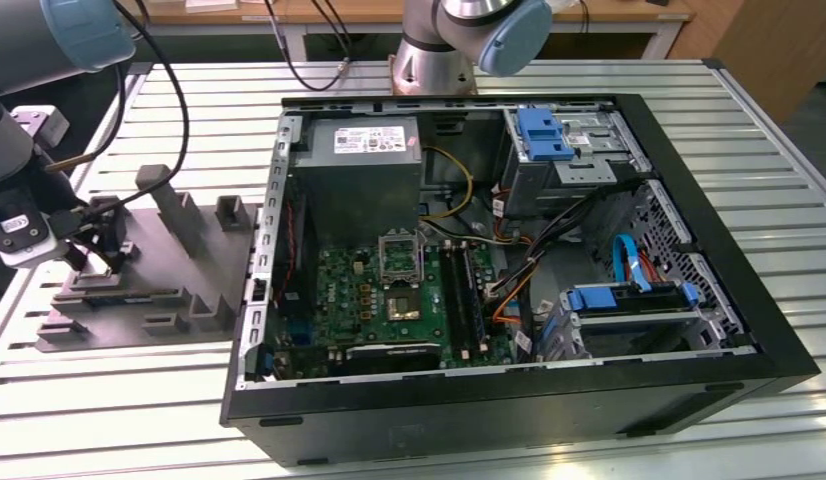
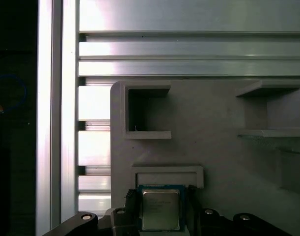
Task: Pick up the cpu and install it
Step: 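Pick up the cpu and move it towards the insertion slot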
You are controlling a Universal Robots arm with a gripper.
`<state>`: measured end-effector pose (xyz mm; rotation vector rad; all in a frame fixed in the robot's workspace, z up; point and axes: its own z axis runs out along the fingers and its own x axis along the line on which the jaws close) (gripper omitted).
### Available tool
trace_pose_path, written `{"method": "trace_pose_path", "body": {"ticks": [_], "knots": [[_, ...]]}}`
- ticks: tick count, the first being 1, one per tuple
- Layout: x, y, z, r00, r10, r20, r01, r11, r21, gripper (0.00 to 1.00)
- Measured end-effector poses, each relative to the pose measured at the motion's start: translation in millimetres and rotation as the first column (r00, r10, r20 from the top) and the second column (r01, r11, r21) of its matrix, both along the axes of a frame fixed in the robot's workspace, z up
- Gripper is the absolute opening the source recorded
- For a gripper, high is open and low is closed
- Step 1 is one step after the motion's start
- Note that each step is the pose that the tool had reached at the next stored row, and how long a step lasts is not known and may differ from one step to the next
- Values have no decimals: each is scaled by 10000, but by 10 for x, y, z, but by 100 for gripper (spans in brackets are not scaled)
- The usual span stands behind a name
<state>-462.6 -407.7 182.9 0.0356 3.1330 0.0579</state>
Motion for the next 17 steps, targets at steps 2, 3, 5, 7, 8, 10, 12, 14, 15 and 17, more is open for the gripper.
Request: {"method": "trace_pose_path", "body": {"ticks": [2,3,5,7,8,10,12,14,15,17], "knots": [[0,0,-1,10000,0,1,0,10000,0,47],[0,0,-1,10000,1,1,-1,10000,0,47],[1,0,4,10000,0,5,0,10000,3,47],[0,0,26,10000,0,1,0,10000,1,47],[0,0,38,10000,0,1,0,10000,1,47],[0,0,64,10000,0,1,0,10000,1,47],[0,0,84,10000,0,2,0,10000,1,47],[0,0,103,10000,0,2,0,10000,1,47],[0,0,112,10000,0,1,0,10000,0,47],[0,0,127,10000,0,1,0,10000,1,47]]}}
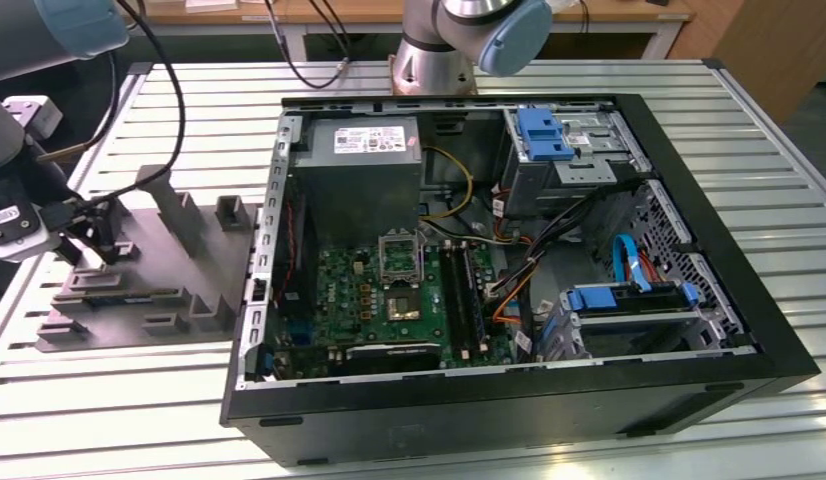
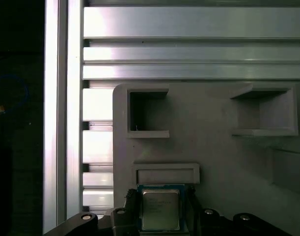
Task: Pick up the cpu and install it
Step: 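Pick up the cpu and move it towards the insertion slot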
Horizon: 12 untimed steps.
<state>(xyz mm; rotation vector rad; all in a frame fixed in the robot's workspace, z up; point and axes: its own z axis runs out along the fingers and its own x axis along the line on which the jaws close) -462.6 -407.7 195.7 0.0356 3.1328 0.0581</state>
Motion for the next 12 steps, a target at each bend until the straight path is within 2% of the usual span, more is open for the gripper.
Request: {"method": "trace_pose_path", "body": {"ticks": [7,12], "knots": [[0,0,53,10000,0,0,0,10000,0,47],[0,0,55,10000,0,0,0,10000,0,47]]}}
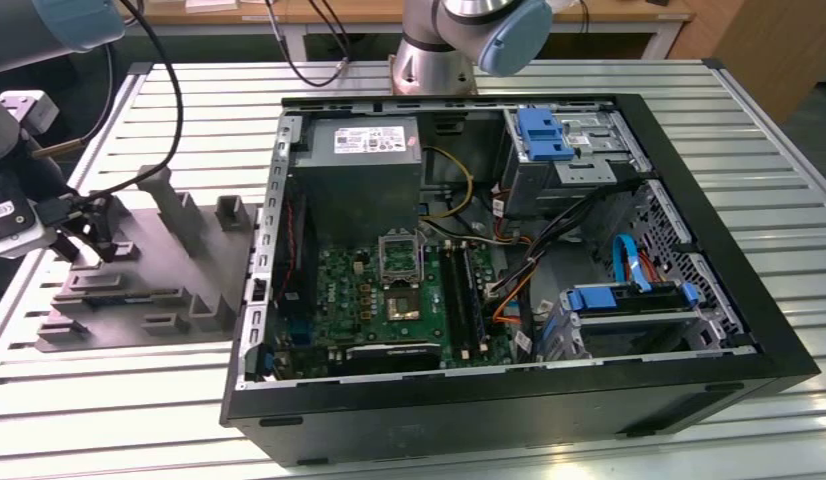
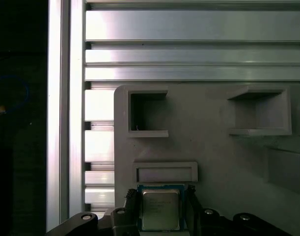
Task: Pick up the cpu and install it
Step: 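Pick up the cpu and move it towards the insertion slot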
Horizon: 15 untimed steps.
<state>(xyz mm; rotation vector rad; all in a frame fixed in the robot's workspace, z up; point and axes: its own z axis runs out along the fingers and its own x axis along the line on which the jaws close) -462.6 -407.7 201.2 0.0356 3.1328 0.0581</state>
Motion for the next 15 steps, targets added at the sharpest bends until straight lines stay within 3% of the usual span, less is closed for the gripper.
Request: {"method": "trace_pose_path", "body": {"ticks": [15], "knots": [[17,0,4,10000,0,1,0,10000,0,47]]}}
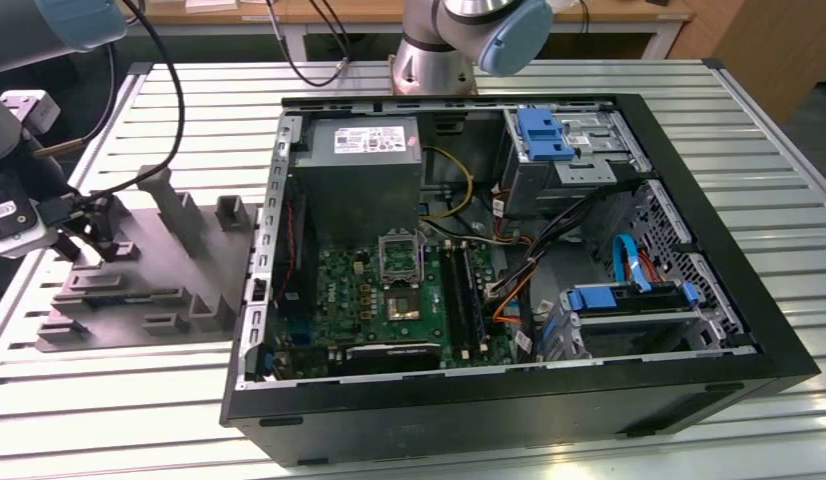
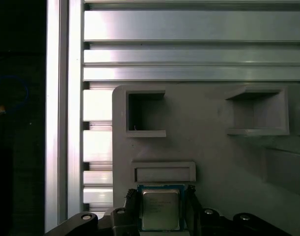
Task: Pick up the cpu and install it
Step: 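Pick up the cpu and move it towards the insertion slot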
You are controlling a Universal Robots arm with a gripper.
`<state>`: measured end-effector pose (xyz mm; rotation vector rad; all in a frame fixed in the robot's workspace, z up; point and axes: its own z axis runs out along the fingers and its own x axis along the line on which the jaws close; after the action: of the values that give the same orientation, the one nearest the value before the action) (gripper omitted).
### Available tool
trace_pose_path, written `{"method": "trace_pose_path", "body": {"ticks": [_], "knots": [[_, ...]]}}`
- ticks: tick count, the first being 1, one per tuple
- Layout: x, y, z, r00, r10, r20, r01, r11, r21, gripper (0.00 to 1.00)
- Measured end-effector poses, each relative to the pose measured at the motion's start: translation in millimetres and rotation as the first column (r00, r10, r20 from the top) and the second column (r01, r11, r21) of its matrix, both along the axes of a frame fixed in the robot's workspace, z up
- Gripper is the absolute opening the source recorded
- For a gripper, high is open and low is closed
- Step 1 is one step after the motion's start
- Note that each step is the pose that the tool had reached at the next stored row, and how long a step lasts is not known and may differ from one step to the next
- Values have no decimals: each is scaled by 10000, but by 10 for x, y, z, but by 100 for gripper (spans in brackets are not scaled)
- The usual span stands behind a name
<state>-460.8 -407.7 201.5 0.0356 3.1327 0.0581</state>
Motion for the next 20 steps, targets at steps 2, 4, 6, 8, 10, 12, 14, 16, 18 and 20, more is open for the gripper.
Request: {"method": "trace_pose_path", "body": {"ticks": [2,4,6,8,10,12,14,16,18,20], "knots": [[0,0,10,10000,0,-2,0,10000,-1,47],[0,0,21,10000,0,-1,0,10000,0,47],[0,0,32,10000,0,0,0,10000,0,47],[0,0,42,10000,0,1,0,10000,0,47],[0,0,52,10000,0,0,0,10000,0,47],[0,0,61,10000,0,0,0,10000,0,47],[0,0,71,10000,0,-1,0,10000,0,47],[0,0,82,10000,0,-1,0,10000,0,47],[0,0,88,10000,0,1,0,10000,1,47],[0,0,95,10000,0,0,0,10000,0,47]]}}
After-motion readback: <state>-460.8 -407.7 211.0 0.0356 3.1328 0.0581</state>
